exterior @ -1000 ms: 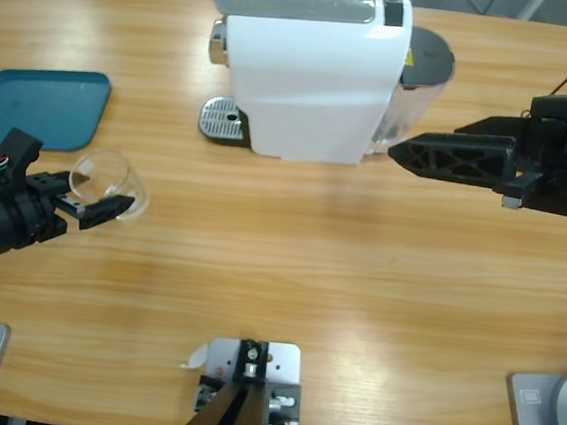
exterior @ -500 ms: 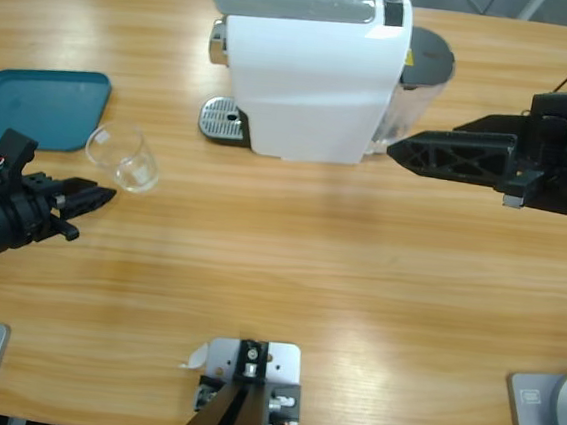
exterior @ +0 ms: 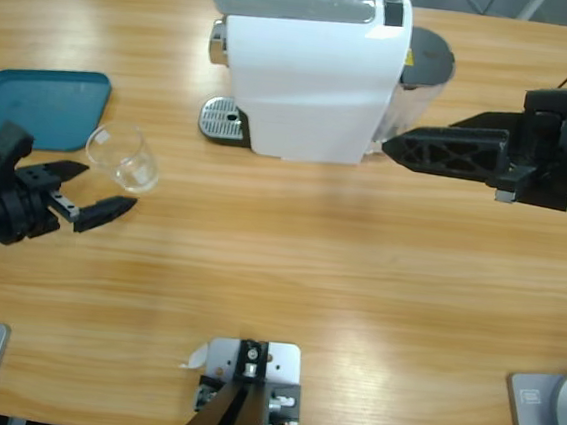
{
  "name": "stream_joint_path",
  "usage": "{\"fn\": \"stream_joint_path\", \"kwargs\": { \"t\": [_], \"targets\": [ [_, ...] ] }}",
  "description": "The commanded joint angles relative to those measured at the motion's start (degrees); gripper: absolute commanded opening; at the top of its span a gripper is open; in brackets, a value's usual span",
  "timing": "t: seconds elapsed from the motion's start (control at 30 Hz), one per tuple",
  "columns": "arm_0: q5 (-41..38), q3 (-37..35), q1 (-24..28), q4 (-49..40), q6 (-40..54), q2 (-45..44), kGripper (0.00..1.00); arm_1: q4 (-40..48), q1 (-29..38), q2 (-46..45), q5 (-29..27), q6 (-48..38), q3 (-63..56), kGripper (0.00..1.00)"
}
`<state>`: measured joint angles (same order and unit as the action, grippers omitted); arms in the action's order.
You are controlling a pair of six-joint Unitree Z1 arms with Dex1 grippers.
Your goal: Pour coffee
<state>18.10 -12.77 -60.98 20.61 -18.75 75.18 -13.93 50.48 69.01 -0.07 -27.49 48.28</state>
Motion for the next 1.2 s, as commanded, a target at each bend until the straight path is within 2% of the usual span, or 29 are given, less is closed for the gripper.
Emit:
{"fn": "stream_joint_path", "kwargs": {
  "t": [0.03,0.43,0.67,0.83,0.93,1.2],
  "targets": [
    [-1.63,-4.98,5.29,-5.48,4.18,-1.0,1.0,0.84,0.41,2.16,0.16,-0.99,-2.56,1.0],
    [-2.51,-6.83,8.72,-4.95,6.34,6.72,1.0,1.36,0.41,3.79,0.34,-0.99,-1.87,1.0],
    [-2.79,-7.01,9.3,-0.4,7.11,11.4,1.0,0.84,0.41,3.44,1.13,-0.99,-1.82,1.0],
    [-2.67,-7.09,9.3,-0.31,7.45,8.88,1.0,1.54,0.41,4.57,0.92,-0.99,-1.61,1.0],
    [-2.83,-7.25,9.3,-0.8,8.27,4.05,1.0,2.07,0.41,4.62,0.72,-0.99,-1.61,1.0],
    [-2.65,-10.78,9.04,-19.52,9.36,-14.14,0.991,3.21,0.41,4.0,0.58,-0.94,-2.23,1.0]
  ]
}}
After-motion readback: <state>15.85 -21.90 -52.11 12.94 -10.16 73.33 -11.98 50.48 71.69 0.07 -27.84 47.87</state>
